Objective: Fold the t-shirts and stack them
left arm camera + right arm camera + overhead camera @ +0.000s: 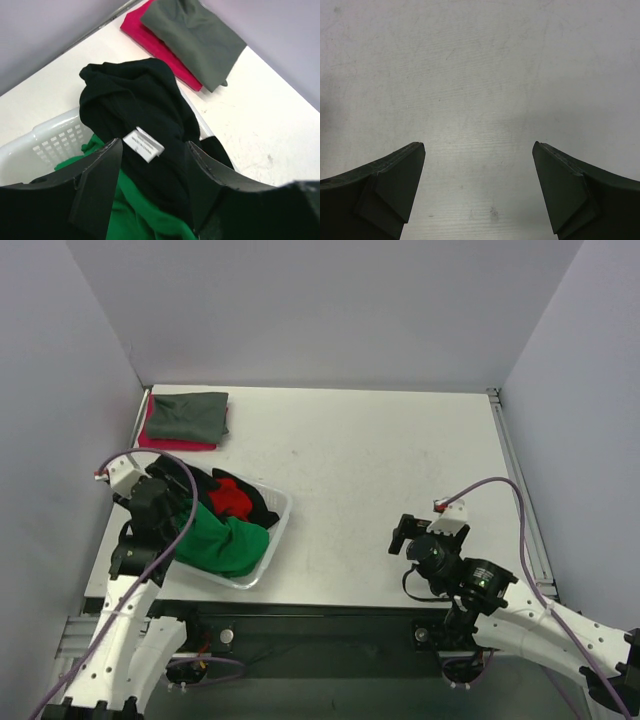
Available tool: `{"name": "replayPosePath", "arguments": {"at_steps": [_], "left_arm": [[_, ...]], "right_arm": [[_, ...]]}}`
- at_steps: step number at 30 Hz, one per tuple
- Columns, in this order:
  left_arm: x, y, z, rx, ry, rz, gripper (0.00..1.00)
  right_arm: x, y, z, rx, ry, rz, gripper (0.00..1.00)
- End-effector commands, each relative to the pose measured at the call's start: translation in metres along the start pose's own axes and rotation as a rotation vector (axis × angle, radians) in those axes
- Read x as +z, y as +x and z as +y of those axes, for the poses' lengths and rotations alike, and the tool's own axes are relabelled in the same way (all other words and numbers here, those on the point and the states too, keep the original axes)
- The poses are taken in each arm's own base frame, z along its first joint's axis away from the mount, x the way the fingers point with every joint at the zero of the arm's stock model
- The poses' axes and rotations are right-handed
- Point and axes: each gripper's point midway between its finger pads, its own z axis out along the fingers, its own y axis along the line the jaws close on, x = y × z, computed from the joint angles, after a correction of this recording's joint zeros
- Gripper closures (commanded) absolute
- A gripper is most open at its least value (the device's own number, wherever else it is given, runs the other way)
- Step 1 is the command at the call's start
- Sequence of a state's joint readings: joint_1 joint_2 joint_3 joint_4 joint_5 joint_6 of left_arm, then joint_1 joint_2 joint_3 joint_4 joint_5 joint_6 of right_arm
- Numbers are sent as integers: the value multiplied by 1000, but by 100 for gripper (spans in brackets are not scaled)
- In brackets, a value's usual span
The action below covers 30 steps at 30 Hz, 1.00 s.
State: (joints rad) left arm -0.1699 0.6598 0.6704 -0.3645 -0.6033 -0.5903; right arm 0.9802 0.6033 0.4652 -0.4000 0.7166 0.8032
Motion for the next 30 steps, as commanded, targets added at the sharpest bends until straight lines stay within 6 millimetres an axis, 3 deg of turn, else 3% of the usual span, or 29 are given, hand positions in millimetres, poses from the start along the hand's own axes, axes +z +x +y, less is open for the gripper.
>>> {"name": "replayPosePath", "arguments": {"at_steps": [1,4,12,14,15,16,18,19,23,27,30], "left_arm": [[25,-17,-16,-63,79,1,36],[51,-1,-2,-91,56,80,32],[74,28,6,-64,33,152,29],[77,34,8,-57,26,165,42],[78,33,8,-57,29,162,51],[78,30,6,-60,41,150,70],[76,23,4,-63,47,137,85],[73,15,1,-66,56,121,93],[51,-38,-19,-85,116,14,100],[7,-107,-53,-84,257,-115,100],[-23,-133,-78,-53,389,-152,100]], "right_arm": [[-1,-12,3,11,5,-27,5],[-1,-13,3,7,6,-28,5],[-2,-14,3,6,1,-33,5],[-1,-13,2,4,1,-31,5],[-1,-12,2,3,0,-29,5],[-1,-12,2,5,0,-29,5],[-2,-13,2,5,-2,-31,5],[-2,-14,2,9,-3,-35,5],[-3,-14,1,15,-10,-39,5],[-3,-15,0,13,-3,-42,5],[-2,-15,-1,13,1,-43,5]]}}
